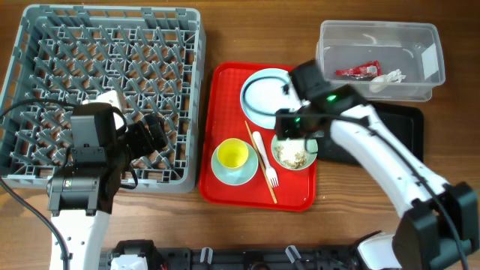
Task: Sort waste into correct bins and load items into the dishwasher rack
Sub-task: 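Grasp the rim of the green rice bowl with the right gripper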
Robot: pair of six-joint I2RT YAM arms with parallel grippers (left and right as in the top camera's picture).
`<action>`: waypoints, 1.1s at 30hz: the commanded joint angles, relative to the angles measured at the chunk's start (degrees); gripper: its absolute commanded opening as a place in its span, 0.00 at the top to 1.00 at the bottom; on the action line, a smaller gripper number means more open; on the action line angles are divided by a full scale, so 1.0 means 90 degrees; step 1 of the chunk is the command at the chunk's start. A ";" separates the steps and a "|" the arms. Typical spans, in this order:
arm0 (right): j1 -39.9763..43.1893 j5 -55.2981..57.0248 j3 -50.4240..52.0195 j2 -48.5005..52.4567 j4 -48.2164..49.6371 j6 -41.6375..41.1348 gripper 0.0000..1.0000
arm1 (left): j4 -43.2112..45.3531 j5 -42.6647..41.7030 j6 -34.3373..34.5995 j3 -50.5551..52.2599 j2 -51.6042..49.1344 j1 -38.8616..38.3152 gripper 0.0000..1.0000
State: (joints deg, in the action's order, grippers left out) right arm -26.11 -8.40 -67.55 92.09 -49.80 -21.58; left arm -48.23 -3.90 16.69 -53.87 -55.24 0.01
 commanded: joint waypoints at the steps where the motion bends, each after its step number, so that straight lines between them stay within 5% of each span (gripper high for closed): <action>1: -0.0335 0.0559 0.0325 0.0223 0.0415 -0.0668 0.54 | 0.0015 0.0063 0.0034 -0.0124 -0.0007 0.0017 0.00; 11: -0.0789 0.0651 0.0474 0.1088 0.0848 -0.1341 0.68 | 0.0015 0.0061 0.0034 -0.0124 -0.0007 0.0017 0.00; 19: -0.0789 0.0724 0.0444 0.1243 0.0862 -0.1622 0.96 | 0.0015 0.0063 0.0034 -0.0124 -0.0007 0.0017 0.00; 33: -0.0712 0.0721 -0.0828 0.0500 -0.0087 -0.0816 0.96 | 0.0015 0.0061 0.0034 -0.0124 -0.0007 0.0017 0.00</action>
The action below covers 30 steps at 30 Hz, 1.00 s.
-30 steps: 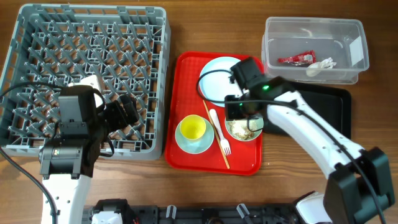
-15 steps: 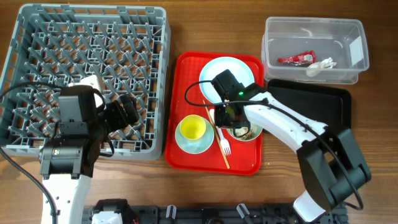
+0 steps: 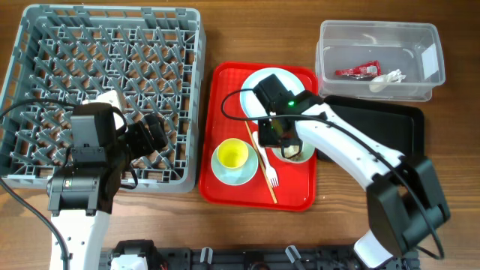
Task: Sort waste into correct bins and load items into the dishwasher rack
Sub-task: 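Grasp the rim of the green rice bowl with the right gripper, then tip the green bowl over the black tray to dump the rice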
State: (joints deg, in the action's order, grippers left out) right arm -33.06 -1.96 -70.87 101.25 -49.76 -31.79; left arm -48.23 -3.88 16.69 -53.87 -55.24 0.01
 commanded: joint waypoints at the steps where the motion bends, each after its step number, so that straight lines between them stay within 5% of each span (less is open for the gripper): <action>1: 0.0085 0.0005 -0.0534 -0.0614 -0.0119 0.0374 0.95 | 0.0012 0.0061 0.0034 -0.0124 -0.0007 0.0017 0.00; 8: 0.0799 -0.0073 -0.0622 -0.1333 -0.0148 0.0435 0.96 | 0.0015 0.0058 0.0034 -0.0124 -0.0007 0.0017 0.00; 20: 0.2948 -0.2545 -0.0559 -0.1246 -0.0333 0.1987 0.96 | 0.0015 0.0061 0.0034 -0.0124 -0.0007 0.0017 0.00; 30: 0.4080 -0.4403 0.0981 -0.1175 0.0823 0.2198 0.96 | 0.0017 0.0061 0.0034 -0.0124 -0.0007 0.0017 0.00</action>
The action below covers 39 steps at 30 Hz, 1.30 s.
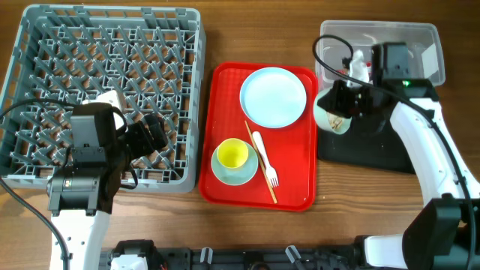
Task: Sort waste into correct bins and load items into the dishwasher rack
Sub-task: 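Tip the green bowl over the black tray to dump the rice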
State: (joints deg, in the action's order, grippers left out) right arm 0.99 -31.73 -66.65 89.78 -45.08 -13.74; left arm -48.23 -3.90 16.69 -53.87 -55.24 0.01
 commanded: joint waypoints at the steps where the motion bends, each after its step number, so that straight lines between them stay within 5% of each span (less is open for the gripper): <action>1: 0.0408 -0.1307 0.0685 0.0100 0.0481 0.0189 0.96 | 0.0017 0.0063 0.0034 -0.0124 -0.0007 0.0017 0.00; 11: 0.1790 -0.3198 0.1979 0.0114 0.2276 -0.0838 0.96 | 0.0017 0.0063 0.0034 -0.0124 -0.0007 0.0017 0.00; 20: 0.2805 -0.4524 0.2895 0.0277 0.4036 -0.2909 0.96 | 0.0015 0.0061 0.0034 -0.0124 -0.0007 0.0017 0.00; 39: 0.4345 -0.6557 0.2992 0.0301 0.5411 -0.5340 0.96 | 0.0017 0.0063 0.0034 -0.0124 -0.0007 0.0017 0.00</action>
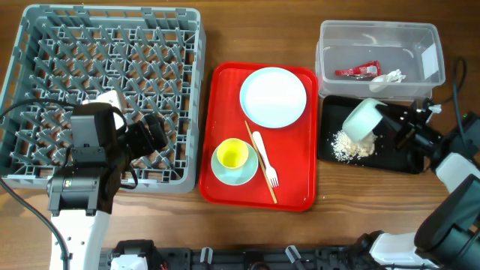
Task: Sort waste into correct bins and load items into the dishwasher rack
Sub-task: 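Tip the green bowl over the black tray to dump the rice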
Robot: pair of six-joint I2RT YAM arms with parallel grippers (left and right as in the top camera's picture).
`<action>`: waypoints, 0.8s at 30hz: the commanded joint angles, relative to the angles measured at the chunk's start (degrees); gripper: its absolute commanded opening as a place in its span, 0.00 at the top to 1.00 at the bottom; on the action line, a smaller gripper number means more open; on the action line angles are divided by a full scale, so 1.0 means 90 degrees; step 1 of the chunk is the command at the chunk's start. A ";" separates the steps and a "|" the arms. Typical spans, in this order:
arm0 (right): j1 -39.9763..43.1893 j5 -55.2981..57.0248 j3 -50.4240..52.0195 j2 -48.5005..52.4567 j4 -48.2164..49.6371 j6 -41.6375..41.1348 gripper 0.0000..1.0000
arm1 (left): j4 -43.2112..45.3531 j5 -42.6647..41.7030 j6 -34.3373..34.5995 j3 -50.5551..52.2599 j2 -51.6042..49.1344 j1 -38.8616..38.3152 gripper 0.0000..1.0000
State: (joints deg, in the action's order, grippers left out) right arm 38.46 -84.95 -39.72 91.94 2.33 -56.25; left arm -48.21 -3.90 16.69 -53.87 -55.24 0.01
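Note:
A white bowl [362, 118] lies tipped on its side over the black bin [397, 161], mouth toward the lower left. My right gripper [384, 120] is shut on its rim. Pale food scraps [349, 145] lie in the bin below the bowl. On the red tray [225, 135] sit a white plate [274, 96], a yellow cup [232, 154] on a green saucer [244, 176], a white fork [265, 159] and a chopstick [268, 191]. The grey dish rack [105, 67] stands at left. My left gripper [154, 133] hovers open over the rack's near right corner, holding nothing.
A clear plastic bin [379, 37] at the back right holds a red wrapper [358, 72] and a crumpled white piece [386, 78]. Bare wood table [225, 37] runs between the rack, the tray and the bins.
The bowl was upright with food in it at the black bin's left edge; now it is tipped over the bin and the food lies in the bin. The right arm has shifted right.
My right gripper was first at the food bowl on the red tray, and still on it a second later. Then the bowl was off the tray, at the black bin's edge. Now it is tipped and its scraps lie in the bin. The left arm stayed still.

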 commanded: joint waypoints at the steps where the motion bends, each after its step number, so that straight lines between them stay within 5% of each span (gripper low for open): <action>1: 0.0238 -0.0668 0.0000 0.0061 0.0211 -0.0663 0.96 | 0.0015 0.0063 0.0034 -0.0124 -0.0007 0.0017 0.00; 24: 0.0061 -0.0034 0.0000 0.0061 0.0702 -0.1124 0.96 | 0.0015 0.0063 0.0034 -0.0124 -0.0007 0.0017 0.00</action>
State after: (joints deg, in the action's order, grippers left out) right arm 39.24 -86.41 -39.72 91.94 7.81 -64.71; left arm -48.23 -3.90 16.69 -53.87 -55.24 0.01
